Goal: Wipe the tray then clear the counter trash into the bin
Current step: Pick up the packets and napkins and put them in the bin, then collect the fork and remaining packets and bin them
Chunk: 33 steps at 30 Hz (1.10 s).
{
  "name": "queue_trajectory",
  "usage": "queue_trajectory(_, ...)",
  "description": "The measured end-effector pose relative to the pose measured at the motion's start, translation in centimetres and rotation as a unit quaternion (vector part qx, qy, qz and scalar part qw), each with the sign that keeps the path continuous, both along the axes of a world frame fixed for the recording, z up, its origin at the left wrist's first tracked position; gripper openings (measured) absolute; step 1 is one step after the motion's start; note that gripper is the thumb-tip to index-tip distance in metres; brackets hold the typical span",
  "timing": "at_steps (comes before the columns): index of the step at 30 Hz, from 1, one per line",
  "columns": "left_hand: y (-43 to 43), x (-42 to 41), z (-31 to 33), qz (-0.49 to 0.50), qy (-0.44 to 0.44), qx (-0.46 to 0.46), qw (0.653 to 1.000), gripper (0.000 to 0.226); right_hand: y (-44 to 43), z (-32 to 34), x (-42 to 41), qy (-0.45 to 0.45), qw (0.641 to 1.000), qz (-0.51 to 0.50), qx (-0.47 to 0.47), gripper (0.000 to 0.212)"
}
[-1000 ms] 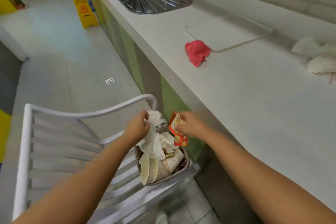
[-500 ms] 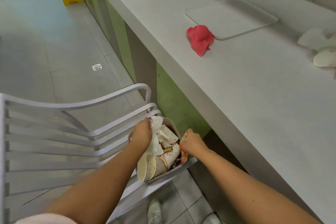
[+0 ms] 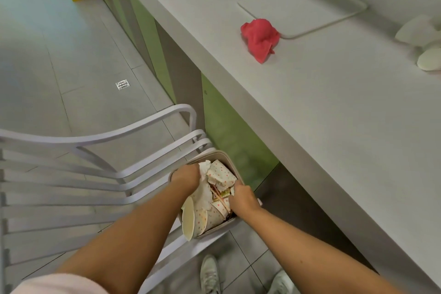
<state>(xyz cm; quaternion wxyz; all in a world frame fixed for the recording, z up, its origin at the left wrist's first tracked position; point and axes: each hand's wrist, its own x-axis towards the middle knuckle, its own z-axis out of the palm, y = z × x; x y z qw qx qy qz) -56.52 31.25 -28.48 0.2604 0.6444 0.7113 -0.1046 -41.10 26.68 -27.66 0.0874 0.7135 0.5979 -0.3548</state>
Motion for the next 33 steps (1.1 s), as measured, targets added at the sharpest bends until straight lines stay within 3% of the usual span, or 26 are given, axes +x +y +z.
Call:
queue_trajectory(7, 0.6, -0.2, 1.3, -0.002, 0.004, 0.034, 0.999, 0.033, 1.6, 2.6, 1.2, -0.001, 0.999, 0.045, 0.024, 0.039)
queue_trajectory(13, 2.1, 1.4, 4.7, 0.05, -0.052, 0.063, 0.995, 0.03, 3.9, 9.0, 2.4, 0.026, 0.996, 0.077, 0.043, 0.033)
queue_trajectory(19, 3.7, 5.5, 10.4, 0.07, -0.146, 0.22, 0.962, 0.027, 4.2, 16.1, 4.9, 0.056, 0.984, 0.119, 0.123, 0.025)
queue_trajectory(24, 4.7, 11.1, 15.7, 0.043, -0.234, 0.344, 0.908, 0.026, 4.5, 20.3, 9.1, 0.054, 0.978, 0.069, 0.188, 0.028)
queue_trajectory(28, 4.8, 16.9, 18.7, -0.014, -0.28, 0.366, 0.888, 0.026, 4.9, 22.2, 14.2, 0.029, 0.975, 0.013, 0.219, 0.026)
queue_trajectory(33, 5.0, 23.5, 20.3, -0.07, -0.3, 0.349, 0.885, 0.022, 4.9, 22.8, 20.7, 0.0, 0.972, -0.044, 0.23, 0.02)
